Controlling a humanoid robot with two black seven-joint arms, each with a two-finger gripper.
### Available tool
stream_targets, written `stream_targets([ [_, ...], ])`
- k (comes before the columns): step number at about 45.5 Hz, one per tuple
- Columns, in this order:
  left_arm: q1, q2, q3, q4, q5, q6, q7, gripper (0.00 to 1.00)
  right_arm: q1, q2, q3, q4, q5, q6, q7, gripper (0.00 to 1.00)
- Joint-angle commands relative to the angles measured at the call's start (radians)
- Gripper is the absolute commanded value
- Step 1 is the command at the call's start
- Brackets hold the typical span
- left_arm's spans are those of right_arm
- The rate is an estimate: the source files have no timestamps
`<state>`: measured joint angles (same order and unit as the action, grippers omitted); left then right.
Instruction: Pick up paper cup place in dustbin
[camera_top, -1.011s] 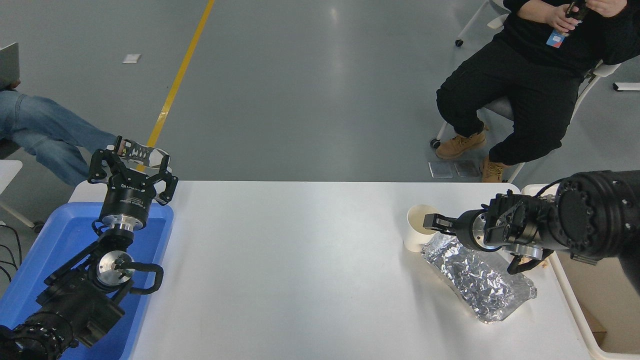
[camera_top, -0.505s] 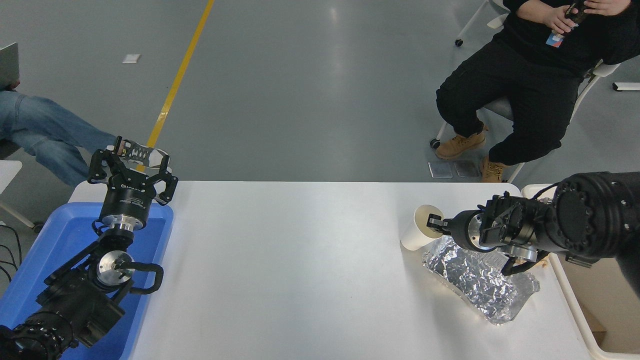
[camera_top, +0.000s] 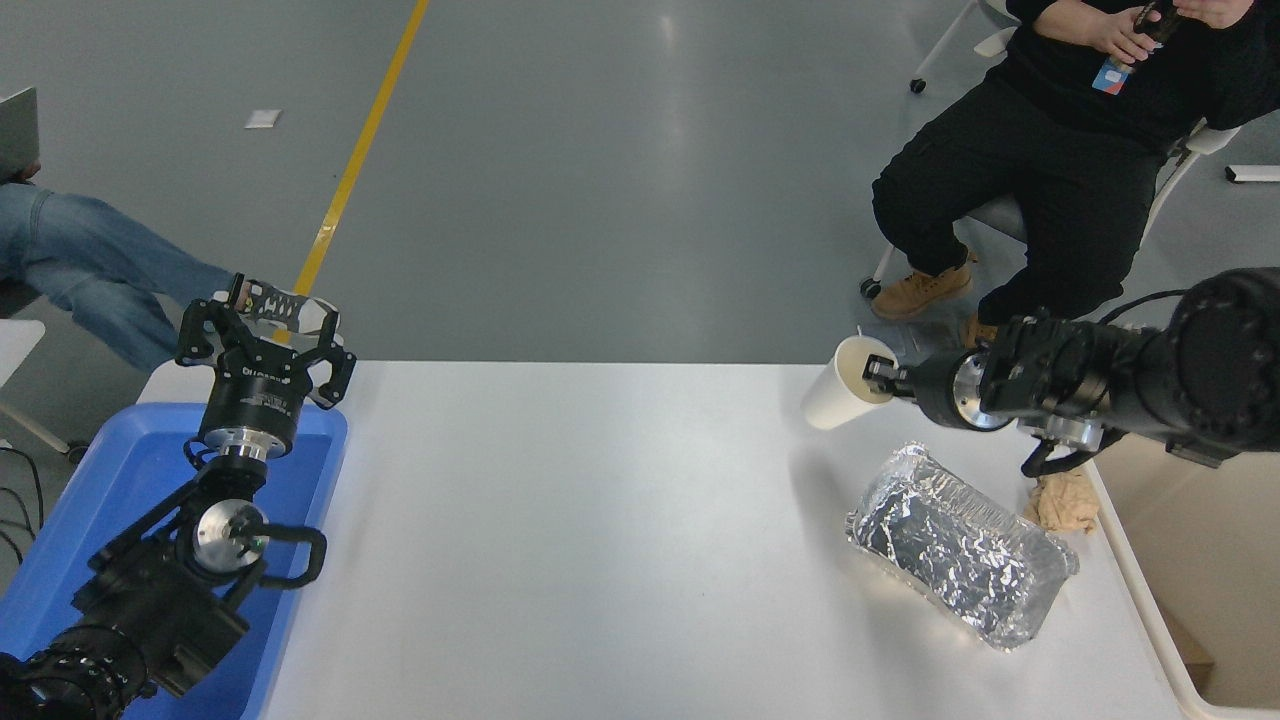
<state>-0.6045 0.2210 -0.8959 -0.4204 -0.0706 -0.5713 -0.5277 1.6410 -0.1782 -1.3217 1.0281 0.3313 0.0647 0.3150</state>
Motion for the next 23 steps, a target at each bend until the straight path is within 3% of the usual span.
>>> stream_targets([
  [1, 0.000, 0.000, 0.000, 0.000, 0.000, 0.001, 0.000, 0.99, 0.152, -0.164, 0.047, 0.029, -0.003, 0.118, 0.003, 0.00],
  [11, -0.001, 0.000, 0.000, 0.000, 0.000, -0.001, 0.000, 0.99, 0.263, -0.291, 0.078, 0.023, -0.009, 0.214, 0.004, 0.00],
  [23, 0.000, 0.000, 0.000, 0.000, 0.000, 0.001, 0.000, 0.99, 0.281, -0.329, 0.081, 0.023, -0.009, 0.225, 0.003, 0.00],
])
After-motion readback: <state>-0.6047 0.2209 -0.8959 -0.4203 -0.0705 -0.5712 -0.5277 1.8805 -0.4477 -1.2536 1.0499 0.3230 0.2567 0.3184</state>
